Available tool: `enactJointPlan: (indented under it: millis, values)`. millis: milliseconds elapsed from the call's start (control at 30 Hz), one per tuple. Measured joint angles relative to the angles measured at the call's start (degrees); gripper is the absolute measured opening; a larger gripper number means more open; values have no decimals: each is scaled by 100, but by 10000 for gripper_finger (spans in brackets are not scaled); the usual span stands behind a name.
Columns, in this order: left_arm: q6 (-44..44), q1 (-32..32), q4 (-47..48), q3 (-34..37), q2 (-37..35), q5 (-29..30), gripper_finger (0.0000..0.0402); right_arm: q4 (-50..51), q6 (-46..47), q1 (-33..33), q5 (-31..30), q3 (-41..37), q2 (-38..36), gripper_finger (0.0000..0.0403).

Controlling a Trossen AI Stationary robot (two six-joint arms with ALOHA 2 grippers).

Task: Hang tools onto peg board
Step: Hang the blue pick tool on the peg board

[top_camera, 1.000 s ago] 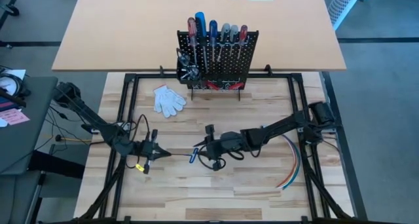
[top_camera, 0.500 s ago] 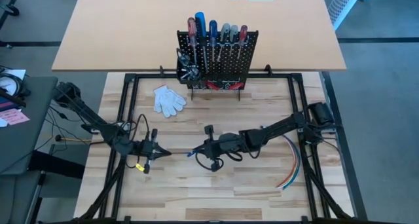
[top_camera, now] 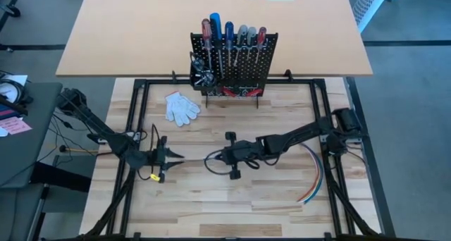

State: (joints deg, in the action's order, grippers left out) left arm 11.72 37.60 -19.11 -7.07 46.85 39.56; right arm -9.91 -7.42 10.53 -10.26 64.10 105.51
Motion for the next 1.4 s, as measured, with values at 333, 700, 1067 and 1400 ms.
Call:
enactJointPlan:
  millis: [333,700,1067,1400]
  values:
    - [396,-2,429,0,-2,453,113,2461,1201,-559,-1319,786,-593,10]
    - [465,-2,443,0,0,467,113,3954,1646,-1600,-1388,1969,-697,10]
    - [549,-2,478,0,-2,467,114,4180,1662,-2155,-1388,2131,-691,10]
    - [549,-3,472,0,-2,467,114,4273,1532,-2265,-1056,2131,-684,10]
